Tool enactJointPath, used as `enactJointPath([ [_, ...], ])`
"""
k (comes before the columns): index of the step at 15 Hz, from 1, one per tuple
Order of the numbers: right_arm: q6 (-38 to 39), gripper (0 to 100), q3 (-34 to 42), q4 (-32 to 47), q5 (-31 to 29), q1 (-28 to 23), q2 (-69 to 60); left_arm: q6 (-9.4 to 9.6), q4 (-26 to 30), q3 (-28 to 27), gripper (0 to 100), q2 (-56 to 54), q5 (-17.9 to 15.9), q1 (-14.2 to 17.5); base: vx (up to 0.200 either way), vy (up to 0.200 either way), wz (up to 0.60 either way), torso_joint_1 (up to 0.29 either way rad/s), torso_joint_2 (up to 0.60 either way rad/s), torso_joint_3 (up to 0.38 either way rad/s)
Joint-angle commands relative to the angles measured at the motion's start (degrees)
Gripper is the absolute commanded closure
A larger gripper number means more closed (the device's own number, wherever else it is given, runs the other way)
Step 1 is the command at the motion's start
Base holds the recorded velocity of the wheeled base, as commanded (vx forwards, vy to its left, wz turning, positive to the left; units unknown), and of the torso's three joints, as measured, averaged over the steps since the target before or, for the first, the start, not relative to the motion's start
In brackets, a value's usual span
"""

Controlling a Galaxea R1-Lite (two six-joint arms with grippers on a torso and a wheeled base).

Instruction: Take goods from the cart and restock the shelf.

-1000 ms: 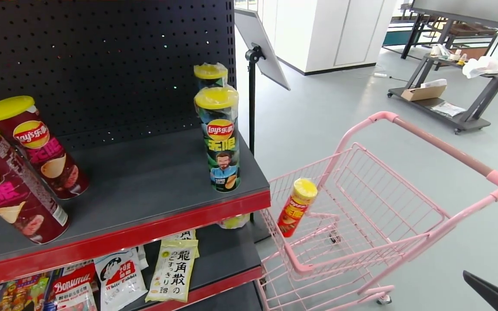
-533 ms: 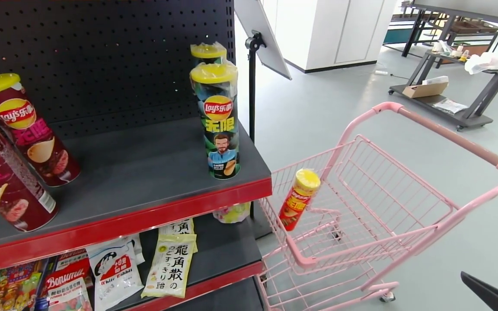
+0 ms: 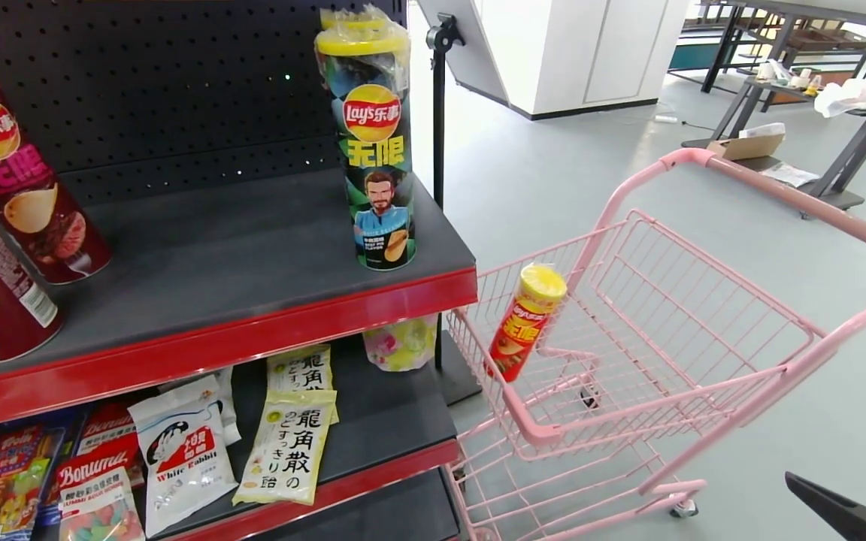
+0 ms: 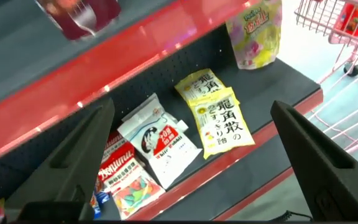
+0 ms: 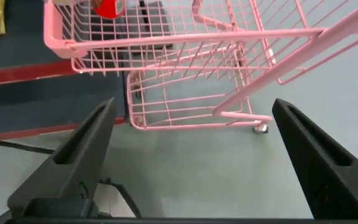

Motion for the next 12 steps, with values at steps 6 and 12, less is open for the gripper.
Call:
enactJointPath([
  [6,5.94,0,-15.4,-10.43,1.86,6.63,26.16,-0.27,3.03,1.76,0,-14.01,-0.34,0.6,0.0,0.0,0.0,-0.011,0.04,0.025],
  [12,4.71,0,-22.43,-31.26,8.19,8.83,50.77,-5.99,3.29,2.29,0,-14.1,-1.05,0.78,0.0,0.0,0.0,0.0,0.0,0.0],
])
